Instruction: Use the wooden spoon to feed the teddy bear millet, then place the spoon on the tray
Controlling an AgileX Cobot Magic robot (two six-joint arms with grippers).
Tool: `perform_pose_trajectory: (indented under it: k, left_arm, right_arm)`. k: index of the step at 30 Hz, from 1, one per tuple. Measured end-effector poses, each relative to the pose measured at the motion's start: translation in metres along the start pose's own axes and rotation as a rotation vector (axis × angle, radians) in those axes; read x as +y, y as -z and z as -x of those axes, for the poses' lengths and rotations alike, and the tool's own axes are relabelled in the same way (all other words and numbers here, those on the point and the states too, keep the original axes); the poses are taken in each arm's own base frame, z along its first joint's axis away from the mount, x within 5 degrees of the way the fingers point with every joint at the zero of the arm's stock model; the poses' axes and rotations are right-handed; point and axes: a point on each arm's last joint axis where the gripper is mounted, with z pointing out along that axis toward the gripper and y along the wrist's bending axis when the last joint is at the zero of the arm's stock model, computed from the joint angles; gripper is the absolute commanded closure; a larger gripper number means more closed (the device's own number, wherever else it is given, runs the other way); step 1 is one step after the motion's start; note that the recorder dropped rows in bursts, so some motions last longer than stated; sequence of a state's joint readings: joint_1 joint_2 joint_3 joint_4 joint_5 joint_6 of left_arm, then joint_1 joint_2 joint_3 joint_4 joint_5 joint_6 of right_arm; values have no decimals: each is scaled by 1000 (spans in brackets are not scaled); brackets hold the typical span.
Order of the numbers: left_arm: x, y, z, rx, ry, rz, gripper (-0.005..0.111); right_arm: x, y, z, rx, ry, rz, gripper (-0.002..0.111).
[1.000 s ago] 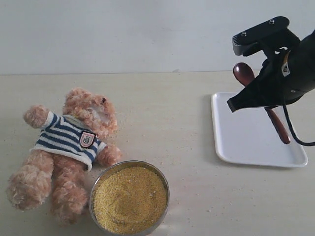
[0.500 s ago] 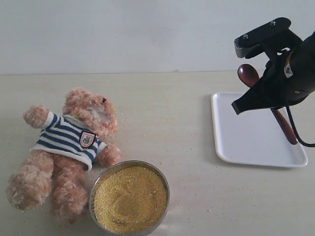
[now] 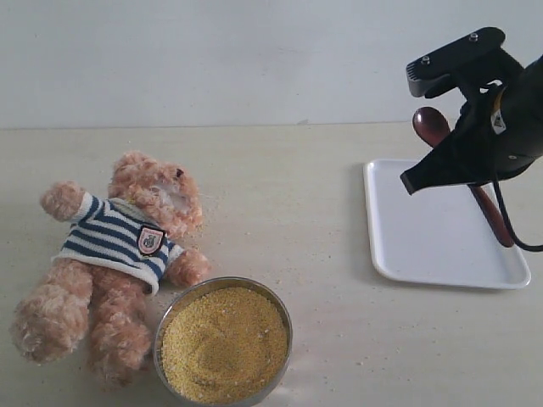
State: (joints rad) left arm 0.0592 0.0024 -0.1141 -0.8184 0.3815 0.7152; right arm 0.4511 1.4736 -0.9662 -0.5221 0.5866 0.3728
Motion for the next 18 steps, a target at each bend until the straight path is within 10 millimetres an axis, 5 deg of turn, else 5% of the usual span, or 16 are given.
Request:
perform_pose_trajectory:
  k: [7,18]
  left_arm:
    - [8,-7,-36,116,-62,41,102]
    - [15,-7,-37,136,-213,110,102]
  right_arm:
    - [0,0,-1,6,2,-2,108]
    - [5,-16,-2,30,26,4,108]
